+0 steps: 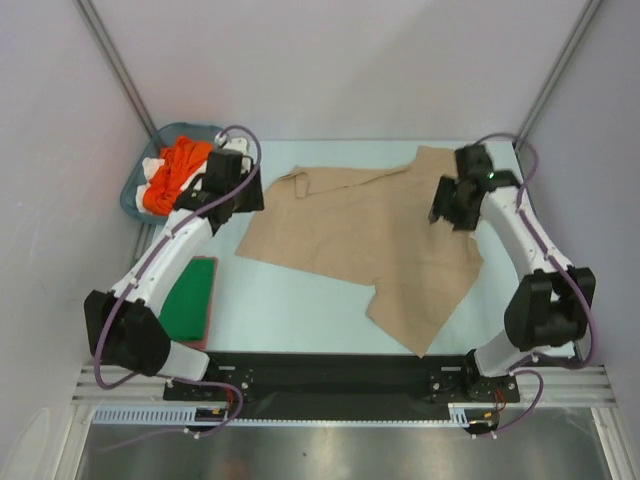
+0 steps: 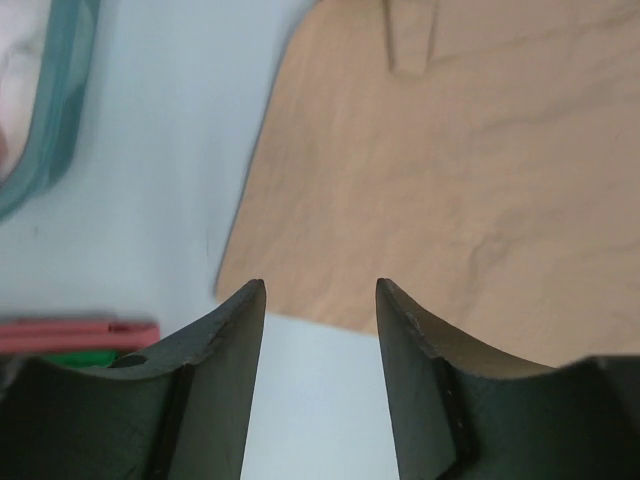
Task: Fold and stack the t-shirts
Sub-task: Flatten the tshirt out
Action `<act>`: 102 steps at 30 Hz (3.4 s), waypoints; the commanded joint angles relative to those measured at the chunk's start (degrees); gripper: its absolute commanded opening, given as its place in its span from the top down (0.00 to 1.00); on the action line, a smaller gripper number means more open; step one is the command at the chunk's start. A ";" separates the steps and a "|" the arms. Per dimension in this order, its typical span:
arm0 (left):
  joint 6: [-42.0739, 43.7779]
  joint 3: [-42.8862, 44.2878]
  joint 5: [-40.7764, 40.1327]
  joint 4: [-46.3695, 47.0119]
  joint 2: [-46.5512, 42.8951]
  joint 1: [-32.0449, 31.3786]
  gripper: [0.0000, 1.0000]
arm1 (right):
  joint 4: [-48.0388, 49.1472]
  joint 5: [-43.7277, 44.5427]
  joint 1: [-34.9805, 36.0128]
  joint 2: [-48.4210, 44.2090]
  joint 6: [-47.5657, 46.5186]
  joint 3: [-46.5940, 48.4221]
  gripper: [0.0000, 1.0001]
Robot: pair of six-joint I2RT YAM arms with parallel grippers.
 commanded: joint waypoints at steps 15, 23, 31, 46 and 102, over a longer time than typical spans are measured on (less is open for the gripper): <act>-12.52 -24.13 11.56 6.10 -4.11 12.90 0.53 | 11.52 6.04 -1.79 -13.71 24.08 -33.96 0.55; -12.34 -24.56 12.35 10.59 -5.58 12.90 0.60 | 22.08 8.57 -7.70 1.06 9.14 -29.22 0.58; -11.72 -24.83 11.21 11.03 -5.86 12.90 0.48 | 23.07 11.13 -9.27 16.84 4.92 -16.94 0.58; -16.47 -26.42 3.05 13.75 3.54 10.89 0.47 | 5.74 -7.59 -10.34 -8.93 13.25 -25.75 0.25; -16.91 -24.57 7.70 14.90 8.56 9.12 1.00 | 0.10 -6.89 -11.83 -18.18 20.90 -48.20 0.52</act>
